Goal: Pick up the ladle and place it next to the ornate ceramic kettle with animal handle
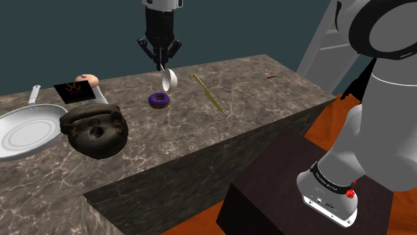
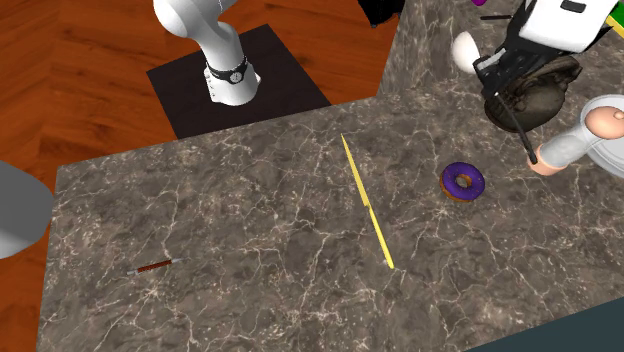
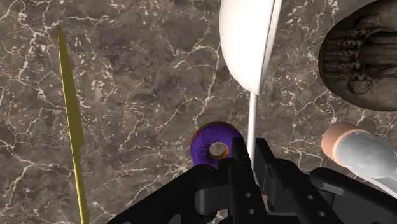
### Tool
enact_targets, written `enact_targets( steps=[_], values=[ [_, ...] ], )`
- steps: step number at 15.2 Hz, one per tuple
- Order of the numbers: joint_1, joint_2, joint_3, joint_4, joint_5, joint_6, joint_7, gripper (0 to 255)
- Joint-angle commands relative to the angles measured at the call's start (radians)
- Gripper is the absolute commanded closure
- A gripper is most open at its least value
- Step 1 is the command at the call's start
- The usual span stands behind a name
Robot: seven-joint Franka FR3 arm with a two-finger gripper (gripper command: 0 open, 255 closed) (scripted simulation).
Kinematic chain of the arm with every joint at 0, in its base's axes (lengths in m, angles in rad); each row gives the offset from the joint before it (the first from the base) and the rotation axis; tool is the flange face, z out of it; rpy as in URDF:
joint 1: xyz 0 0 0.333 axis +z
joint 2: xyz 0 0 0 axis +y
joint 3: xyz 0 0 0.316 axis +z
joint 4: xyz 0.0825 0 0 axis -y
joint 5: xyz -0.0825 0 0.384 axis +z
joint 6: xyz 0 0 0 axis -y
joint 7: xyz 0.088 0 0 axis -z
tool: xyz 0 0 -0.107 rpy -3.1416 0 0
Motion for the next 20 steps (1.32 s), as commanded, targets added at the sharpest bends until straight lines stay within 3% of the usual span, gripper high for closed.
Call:
enact_targets(
  steps=[1,20],
  values=[
    [0.0,-0.002,0.0,-0.029,0.0,0.027,-0.002,255],
    [0.001,0.009,0.001,-0.268,0.007,0.277,-0.024,255]
  ],
)
